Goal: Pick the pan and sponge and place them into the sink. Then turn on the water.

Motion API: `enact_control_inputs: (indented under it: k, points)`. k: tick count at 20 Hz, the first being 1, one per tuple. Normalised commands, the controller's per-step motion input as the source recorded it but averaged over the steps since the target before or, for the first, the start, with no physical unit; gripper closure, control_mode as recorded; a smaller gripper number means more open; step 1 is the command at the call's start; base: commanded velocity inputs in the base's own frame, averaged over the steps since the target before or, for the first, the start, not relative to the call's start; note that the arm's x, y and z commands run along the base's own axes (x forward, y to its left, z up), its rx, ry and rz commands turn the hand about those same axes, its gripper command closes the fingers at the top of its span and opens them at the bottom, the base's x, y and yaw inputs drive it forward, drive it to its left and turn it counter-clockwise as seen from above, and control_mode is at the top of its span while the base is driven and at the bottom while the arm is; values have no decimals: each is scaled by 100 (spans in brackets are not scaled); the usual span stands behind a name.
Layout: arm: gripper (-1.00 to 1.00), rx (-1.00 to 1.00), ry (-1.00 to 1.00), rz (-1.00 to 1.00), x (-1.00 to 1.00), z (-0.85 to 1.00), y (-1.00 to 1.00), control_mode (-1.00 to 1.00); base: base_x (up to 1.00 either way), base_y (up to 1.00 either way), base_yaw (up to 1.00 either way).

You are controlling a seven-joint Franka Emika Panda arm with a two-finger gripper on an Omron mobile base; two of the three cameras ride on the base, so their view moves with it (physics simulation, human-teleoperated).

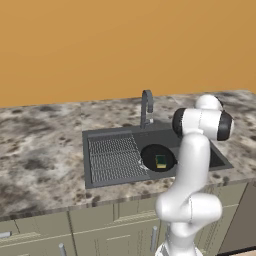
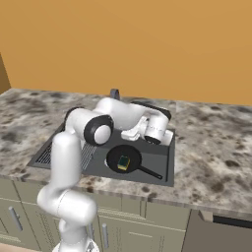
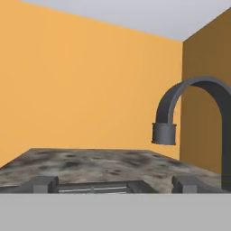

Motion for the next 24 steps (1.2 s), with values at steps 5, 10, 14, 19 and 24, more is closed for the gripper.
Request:
enact_control_inputs:
  k: [5,10,14,19,24]
  points:
    - [-100,7,0,-8,50,7,6,-100,0,0,0]
    - [-100,0,0,-14,44,-12,16,-100,0,0,0]
    - [-100,0,0,-24,37,-6,20,-100,0,0,0]
    - [-100,0,0,-26,32,0,12,-100,0,0,0]
    - [-100,0,0,-26,30,-1,4,-100,0,0,0]
